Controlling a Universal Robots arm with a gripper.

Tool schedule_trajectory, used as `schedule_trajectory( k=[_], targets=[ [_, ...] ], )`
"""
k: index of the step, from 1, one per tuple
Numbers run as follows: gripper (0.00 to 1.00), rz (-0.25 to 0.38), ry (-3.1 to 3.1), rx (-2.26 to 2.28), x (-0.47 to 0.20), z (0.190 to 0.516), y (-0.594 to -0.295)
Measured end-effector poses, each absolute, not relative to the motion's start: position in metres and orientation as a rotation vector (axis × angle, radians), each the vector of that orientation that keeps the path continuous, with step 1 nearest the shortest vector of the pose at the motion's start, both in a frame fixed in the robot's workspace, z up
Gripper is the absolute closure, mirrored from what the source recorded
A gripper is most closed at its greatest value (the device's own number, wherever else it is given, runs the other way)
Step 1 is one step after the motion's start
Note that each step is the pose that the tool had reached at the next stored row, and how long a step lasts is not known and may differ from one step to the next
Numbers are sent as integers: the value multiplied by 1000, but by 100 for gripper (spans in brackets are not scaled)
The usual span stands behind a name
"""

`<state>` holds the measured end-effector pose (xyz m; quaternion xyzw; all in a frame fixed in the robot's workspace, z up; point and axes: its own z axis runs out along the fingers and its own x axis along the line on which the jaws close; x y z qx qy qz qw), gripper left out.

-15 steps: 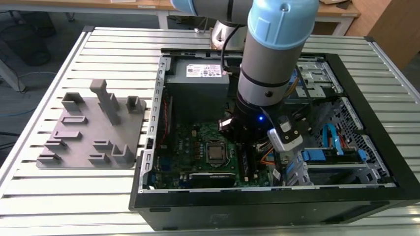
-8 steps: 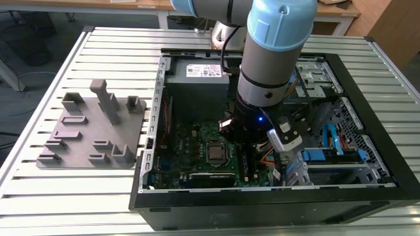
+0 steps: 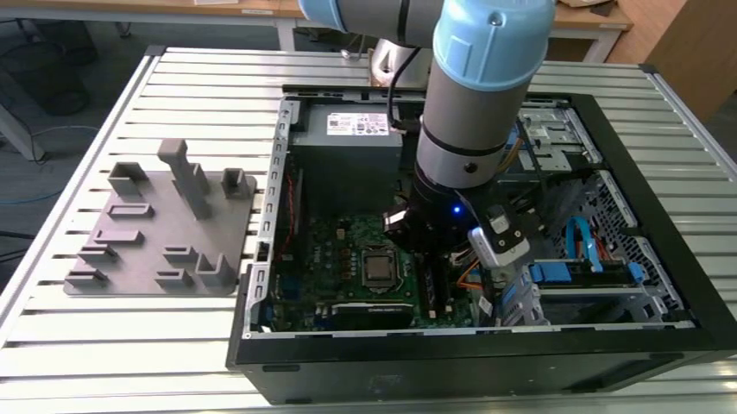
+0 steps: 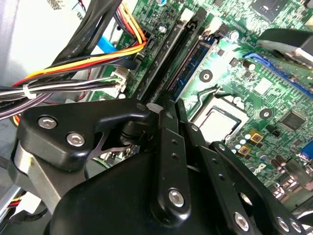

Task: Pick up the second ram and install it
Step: 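Insert the second ram into the second slot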

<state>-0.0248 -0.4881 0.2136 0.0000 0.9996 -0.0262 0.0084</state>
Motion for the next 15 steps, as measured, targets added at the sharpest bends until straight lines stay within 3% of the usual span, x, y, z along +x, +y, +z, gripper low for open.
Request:
schedule_trajectory(
  k=[15],
  targets=[
    [86,-102,3123,0,-25,214,-488]
  ],
)
